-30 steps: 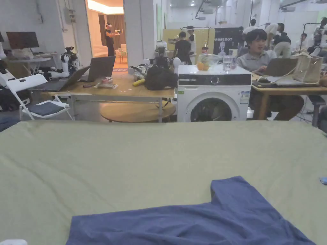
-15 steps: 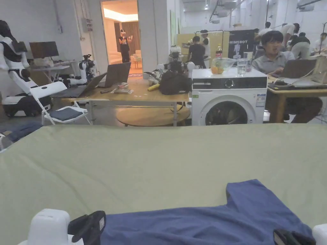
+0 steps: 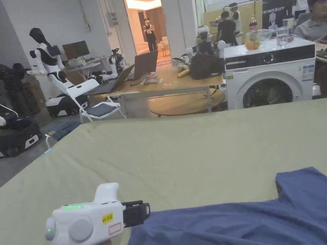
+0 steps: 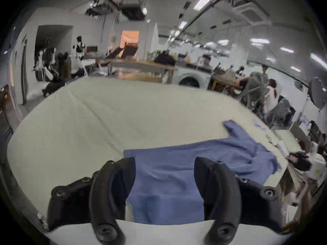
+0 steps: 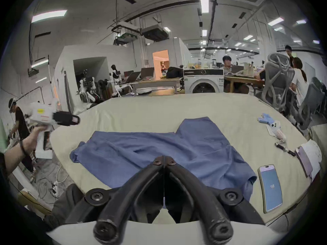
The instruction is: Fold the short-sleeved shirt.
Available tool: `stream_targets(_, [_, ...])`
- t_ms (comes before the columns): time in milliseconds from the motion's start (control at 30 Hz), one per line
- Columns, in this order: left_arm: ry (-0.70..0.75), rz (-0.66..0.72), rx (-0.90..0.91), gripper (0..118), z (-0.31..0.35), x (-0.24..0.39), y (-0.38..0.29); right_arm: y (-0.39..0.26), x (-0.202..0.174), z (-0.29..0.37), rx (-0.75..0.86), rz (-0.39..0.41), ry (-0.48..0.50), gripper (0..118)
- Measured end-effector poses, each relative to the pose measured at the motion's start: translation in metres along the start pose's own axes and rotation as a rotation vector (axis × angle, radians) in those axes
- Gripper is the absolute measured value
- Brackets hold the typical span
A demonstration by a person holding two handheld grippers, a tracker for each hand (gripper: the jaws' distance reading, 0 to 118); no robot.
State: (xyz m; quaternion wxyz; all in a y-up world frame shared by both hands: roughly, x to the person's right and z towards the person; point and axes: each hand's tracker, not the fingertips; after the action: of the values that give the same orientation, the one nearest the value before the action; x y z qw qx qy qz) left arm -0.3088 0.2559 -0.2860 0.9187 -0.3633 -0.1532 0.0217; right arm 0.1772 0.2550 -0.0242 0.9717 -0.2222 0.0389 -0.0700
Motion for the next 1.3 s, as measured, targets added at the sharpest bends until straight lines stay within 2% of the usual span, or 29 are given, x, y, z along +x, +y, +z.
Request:
stream_targets(100, [0.047, 0.1, -0.124, 67, -0.059, -0.021, 0.013, -0.006, 0.015, -0.003, -0.028, -0.031, -0.038, 0])
stream_targets(200, [0.072, 0.183, -0.234, 41, -0.101, -0.033, 0.008, -0.011, 0.029, -0.006, -0.05, -0.054, -0.08, 0])
stream_targets(267, [0.117, 0.162, -0.306, 36, -0.123, -0.033, 0.002, -0.012, 0.037, -0.009, -0.067, -0.057, -0.099, 0])
stream_targets(300, [0.106, 0.145, -0.265, 34, -0.119, -0.027, 0.0, -0.01, 0.042, -0.011, -0.083, -0.054, -0.101, 0])
stream_targets(333, [0.111, 0.108, -0.232, 26, -0.115, -0.022, 0.003, -0.006, 0.045, -0.014, -0.091, -0.045, -0.106, 0])
stream_targets(367, [0.054, 0.09, -0.251, 23, -0.117, -0.017, 0.003, 0.0, 0.049, -0.018, -0.094, -0.035, -0.111, 0])
stream_targets(433, [0.136, 0.017, -0.278, 0, -0.121, -0.004, 0.002, 0.02, 0.064, -0.04, -0.127, -0.018, -0.108, 0])
stream_targets(533, [0.135, 0.017, -0.304, 0, -0.129, -0.004, 0.004, 0.066, 0.09, -0.09, -0.13, 0.011, -0.133, 0])
stream_targets(567, [0.132, 0.039, -0.31, 0, -0.127, -0.007, 0.003, 0.081, 0.101, -0.11, -0.183, 0.006, -0.142, 15])
stream_targets(633, [0.116, 0.08, -0.32, 0, -0.127, -0.013, 0.004, 0.105, 0.126, -0.16, -0.256, -0.003, -0.138, 57])
stream_targets(700, [0.108, 0.12, -0.324, 0, -0.122, -0.012, 0.004, 0.114, 0.151, -0.211, -0.417, 0.011, -0.213, 58])
stream_targets(800, [0.116, 0.108, -0.329, 0, -0.119, -0.005, 0.002, 0.093, 0.178, -0.271, -0.617, -0.04, -0.274, 57])
stream_targets(833, [0.127, 0.087, -0.325, 0, -0.118, -0.002, 0.002, 0.082, 0.184, -0.283, -0.684, -0.064, -0.28, 53])
stream_targets(867, [0.13, 0.073, -0.327, 0, -0.118, 0.001, 0.001, 0.073, 0.183, -0.286, -0.694, -0.081, -0.276, 42])
stream_targets(900, [0.134, 0.06, -0.324, 0, -0.117, 0.003, 0.0, 0.075, 0.179, -0.278, -0.607, -0.063, -0.28, 41])
stream_targets(933, [0.135, 0.05, -0.32, 0, -0.116, 0.004, -0.001, 0.076, 0.174, -0.269, -0.588, -0.072, -0.292, 37])
stream_targets(967, [0.136, 0.049, -0.316, 0, -0.118, 0.002, -0.001, 0.076, 0.171, -0.262, -0.581, -0.071, -0.278, 25])
stream_targets(1000, [0.132, 0.051, -0.313, 0, -0.118, 0.001, -0.002, 0.075, 0.17, -0.259, -0.586, -0.057, -0.263, 6])
stream_targets(1033, [0.137, 0.051, -0.299, 0, -0.115, 0.003, -0.003, 0.075, 0.169, -0.257, -0.586, -0.059, -0.251, 0])
stream_targets(1100, [0.132, 0.038, -0.227, 0, -0.106, -0.004, -0.001, 0.081, 0.167, -0.241, -0.492, -0.082, -0.257, 0])
stream_targets(1133, [0.101, 0.043, -0.1, 0, -0.089, -0.003, -0.001, 0.083, 0.164, -0.225, -0.423, -0.108, -0.245, 0])
stream_targets(1200, [0.043, 0.065, 0.002, 0, -0.052, 0.0, 0.001, 0.088, 0.151, -0.183, -0.341, -0.147, -0.187, 0])
stream_targets(1300, [-0.028, 0.014, 0.05, 0, 0.007, 0.002, -0.002, 0.082, 0.133, -0.116, -0.264, -0.078, -0.165, 0])
